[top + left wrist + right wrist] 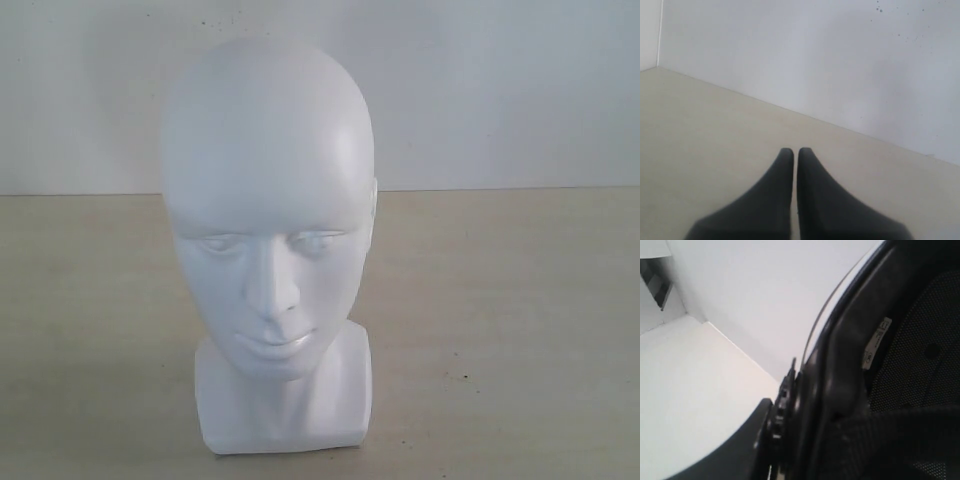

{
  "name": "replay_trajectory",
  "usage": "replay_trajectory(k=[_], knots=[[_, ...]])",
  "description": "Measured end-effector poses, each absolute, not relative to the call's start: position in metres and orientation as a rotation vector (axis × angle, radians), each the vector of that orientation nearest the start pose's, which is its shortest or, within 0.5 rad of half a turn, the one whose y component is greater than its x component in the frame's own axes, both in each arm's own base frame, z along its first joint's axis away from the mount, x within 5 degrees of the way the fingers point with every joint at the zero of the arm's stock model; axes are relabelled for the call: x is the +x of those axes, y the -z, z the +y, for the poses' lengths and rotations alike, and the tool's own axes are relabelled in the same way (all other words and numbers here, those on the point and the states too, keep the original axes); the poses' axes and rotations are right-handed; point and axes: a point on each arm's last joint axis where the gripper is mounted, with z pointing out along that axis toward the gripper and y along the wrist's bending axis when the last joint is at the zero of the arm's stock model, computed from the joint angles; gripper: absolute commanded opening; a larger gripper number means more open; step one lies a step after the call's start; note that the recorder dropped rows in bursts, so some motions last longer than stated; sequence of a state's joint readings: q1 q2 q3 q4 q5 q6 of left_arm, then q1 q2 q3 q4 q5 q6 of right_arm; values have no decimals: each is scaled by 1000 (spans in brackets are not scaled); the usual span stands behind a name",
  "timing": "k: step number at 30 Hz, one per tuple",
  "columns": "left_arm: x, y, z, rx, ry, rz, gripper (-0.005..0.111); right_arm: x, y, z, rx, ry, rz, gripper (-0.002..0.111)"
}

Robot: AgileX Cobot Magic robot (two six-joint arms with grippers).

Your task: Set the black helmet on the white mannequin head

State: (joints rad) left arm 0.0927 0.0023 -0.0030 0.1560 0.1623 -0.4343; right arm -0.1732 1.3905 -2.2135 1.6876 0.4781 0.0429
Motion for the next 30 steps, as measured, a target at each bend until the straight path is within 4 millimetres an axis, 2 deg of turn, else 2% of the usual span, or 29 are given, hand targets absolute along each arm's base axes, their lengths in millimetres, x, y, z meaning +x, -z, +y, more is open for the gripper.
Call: replay_trajectory(k=[4,8,13,20,27,30], knots=[[56,-200,7,-324,123,1612,4,153,-695,10,152,-1382,727,0],[56,-200,7,-324,123,1612,4,143,-698,12,53,-1179,705,0],[56,-200,7,-324,123,1612,4,138,-697,18,-49,-1071,717,0],[56,-200,7,-324,123,1612,4,132,-692,32,-281,-907,752,0],[56,-200,7,-324,123,1612,4,122,-688,47,-499,-747,716,0],[56,-200,7,-324,123,1612,4,113,-685,61,-645,-558,734,0]])
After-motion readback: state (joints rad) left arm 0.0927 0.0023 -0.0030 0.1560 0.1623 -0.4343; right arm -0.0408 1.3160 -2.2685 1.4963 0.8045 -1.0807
